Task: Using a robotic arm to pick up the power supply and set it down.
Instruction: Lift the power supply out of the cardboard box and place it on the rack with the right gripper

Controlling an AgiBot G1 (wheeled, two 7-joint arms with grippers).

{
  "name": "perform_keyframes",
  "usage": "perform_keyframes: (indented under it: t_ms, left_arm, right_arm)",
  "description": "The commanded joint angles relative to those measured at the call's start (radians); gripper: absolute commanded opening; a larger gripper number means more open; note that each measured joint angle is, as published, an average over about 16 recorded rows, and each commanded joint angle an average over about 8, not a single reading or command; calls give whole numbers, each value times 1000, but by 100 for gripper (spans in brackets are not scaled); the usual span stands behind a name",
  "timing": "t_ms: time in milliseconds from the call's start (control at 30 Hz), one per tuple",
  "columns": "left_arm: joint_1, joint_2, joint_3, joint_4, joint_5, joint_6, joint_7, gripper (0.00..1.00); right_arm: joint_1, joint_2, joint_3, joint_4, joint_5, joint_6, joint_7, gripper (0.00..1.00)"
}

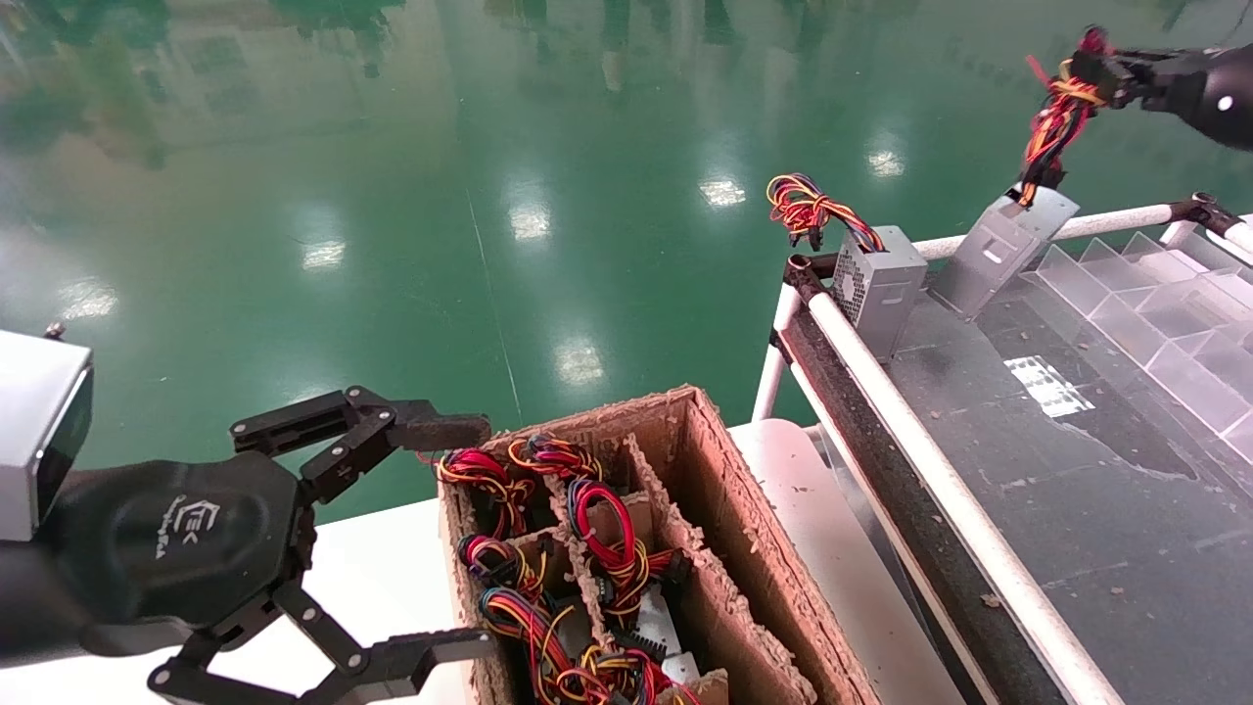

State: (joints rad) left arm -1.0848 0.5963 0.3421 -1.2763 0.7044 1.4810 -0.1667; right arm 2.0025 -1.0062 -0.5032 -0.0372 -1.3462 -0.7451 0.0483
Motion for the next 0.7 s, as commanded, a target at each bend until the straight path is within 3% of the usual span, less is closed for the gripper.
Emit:
perform_keyframes:
  t_ms: [33, 700]
  left_arm:
    - [0, 0, 0, 0, 0, 0, 0, 100]
    - [0, 0, 1, 0, 0, 0, 0, 100]
  right_arm:
    - [-2, 3, -5, 3, -8, -30, 9, 0]
    - [-14, -2, -43, 28, -63, -117, 31, 0]
